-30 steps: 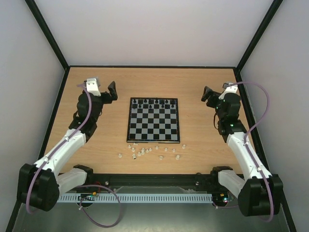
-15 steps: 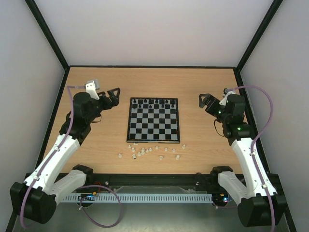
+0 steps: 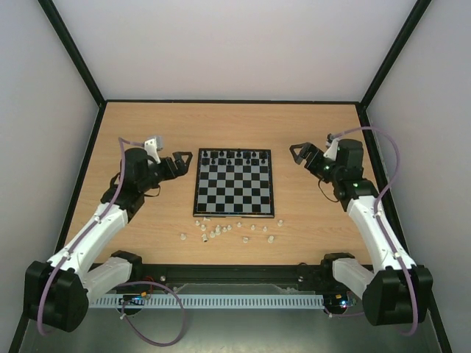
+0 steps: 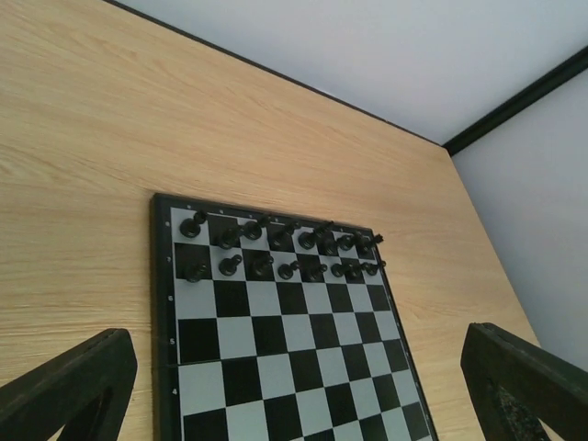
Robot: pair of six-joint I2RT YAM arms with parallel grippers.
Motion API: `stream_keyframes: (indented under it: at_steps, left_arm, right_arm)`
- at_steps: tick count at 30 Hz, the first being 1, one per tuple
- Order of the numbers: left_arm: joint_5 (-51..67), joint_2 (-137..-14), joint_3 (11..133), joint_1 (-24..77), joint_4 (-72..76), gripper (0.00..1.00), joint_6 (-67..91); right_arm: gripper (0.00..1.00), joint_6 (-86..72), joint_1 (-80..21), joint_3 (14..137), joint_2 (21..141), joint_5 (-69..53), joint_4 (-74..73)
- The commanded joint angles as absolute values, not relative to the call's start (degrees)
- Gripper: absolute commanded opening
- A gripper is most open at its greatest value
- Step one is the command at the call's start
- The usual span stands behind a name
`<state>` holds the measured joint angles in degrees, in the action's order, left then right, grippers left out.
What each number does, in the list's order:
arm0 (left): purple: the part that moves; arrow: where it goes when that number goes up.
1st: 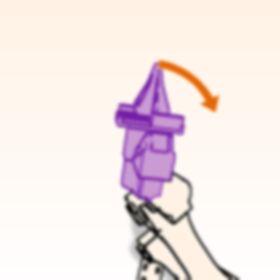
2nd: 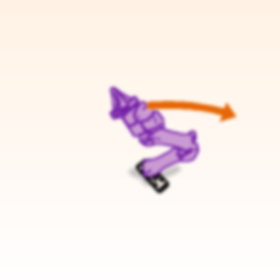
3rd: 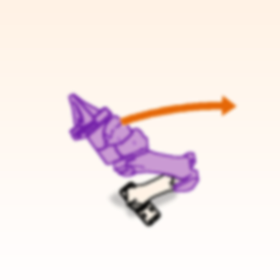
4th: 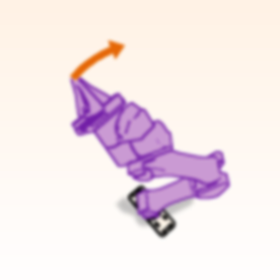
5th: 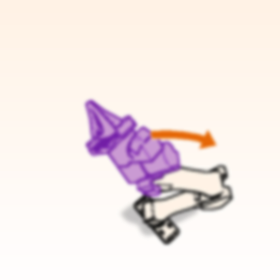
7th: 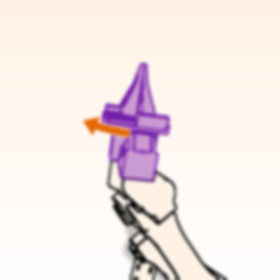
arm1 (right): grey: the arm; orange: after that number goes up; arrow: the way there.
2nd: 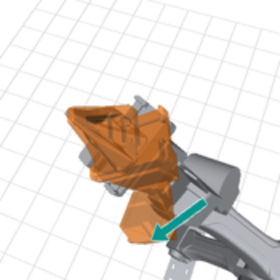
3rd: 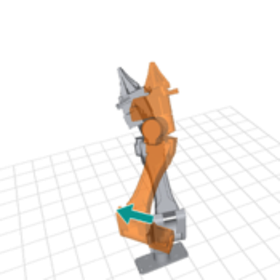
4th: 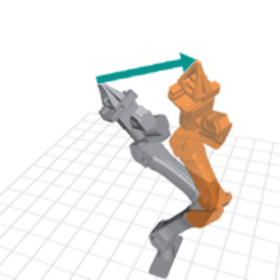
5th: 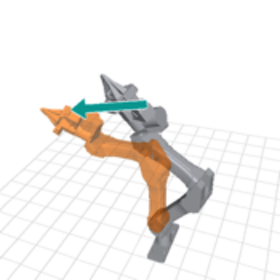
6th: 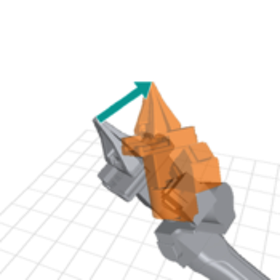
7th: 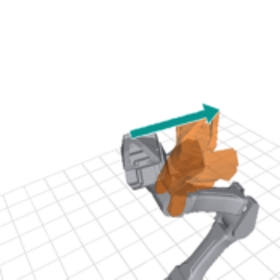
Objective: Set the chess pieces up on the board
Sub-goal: Pick up the chess piece at the center of the board.
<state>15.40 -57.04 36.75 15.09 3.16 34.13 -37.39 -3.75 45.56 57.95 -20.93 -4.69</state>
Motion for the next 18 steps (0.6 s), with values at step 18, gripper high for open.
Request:
stream_keyframes:
  at_steps: [18]
  left_arm:
    - [7.34,-50.6,35.23,17.13,-4.72,0.99,36.27]
  right_arm:
    - [0.99,-30.43,-19.44,52.11,60.36,1.83,-22.72]
